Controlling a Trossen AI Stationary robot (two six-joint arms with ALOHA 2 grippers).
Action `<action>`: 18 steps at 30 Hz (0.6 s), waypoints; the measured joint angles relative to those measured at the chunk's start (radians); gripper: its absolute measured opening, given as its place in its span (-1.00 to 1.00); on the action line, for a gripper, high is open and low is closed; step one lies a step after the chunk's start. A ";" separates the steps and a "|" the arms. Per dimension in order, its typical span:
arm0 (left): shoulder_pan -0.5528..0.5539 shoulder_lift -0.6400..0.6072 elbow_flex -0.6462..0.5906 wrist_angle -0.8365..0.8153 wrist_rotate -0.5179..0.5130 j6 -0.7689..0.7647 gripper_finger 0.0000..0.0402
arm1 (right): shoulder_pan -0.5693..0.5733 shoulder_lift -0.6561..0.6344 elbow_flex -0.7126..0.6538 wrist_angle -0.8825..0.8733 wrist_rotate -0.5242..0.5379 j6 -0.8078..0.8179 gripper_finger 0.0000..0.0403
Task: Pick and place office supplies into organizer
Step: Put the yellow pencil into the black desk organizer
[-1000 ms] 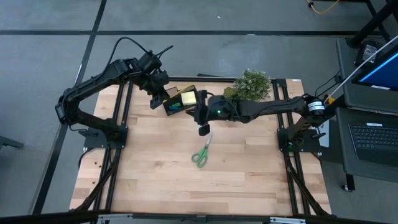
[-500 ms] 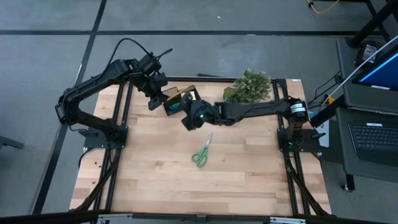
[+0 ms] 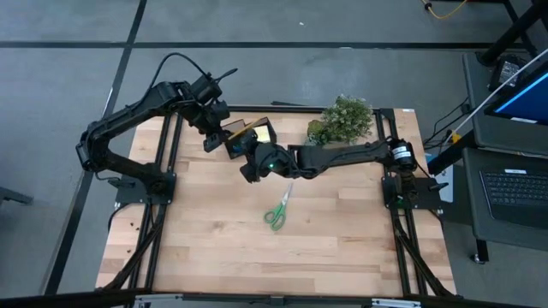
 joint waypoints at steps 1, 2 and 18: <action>0.000 0.000 0.000 0.000 0.000 -0.005 -0.87 | 0.000 0.000 0.000 -0.001 0.000 -0.014 -0.50; 0.000 0.000 0.000 0.000 0.000 -0.013 -0.87 | -0.001 0.000 0.000 -0.002 -0.001 -0.028 -0.44; 0.000 0.000 0.000 -0.004 -0.001 -0.019 -0.87 | -0.101 0.000 -0.011 0.029 -0.052 -0.084 -0.30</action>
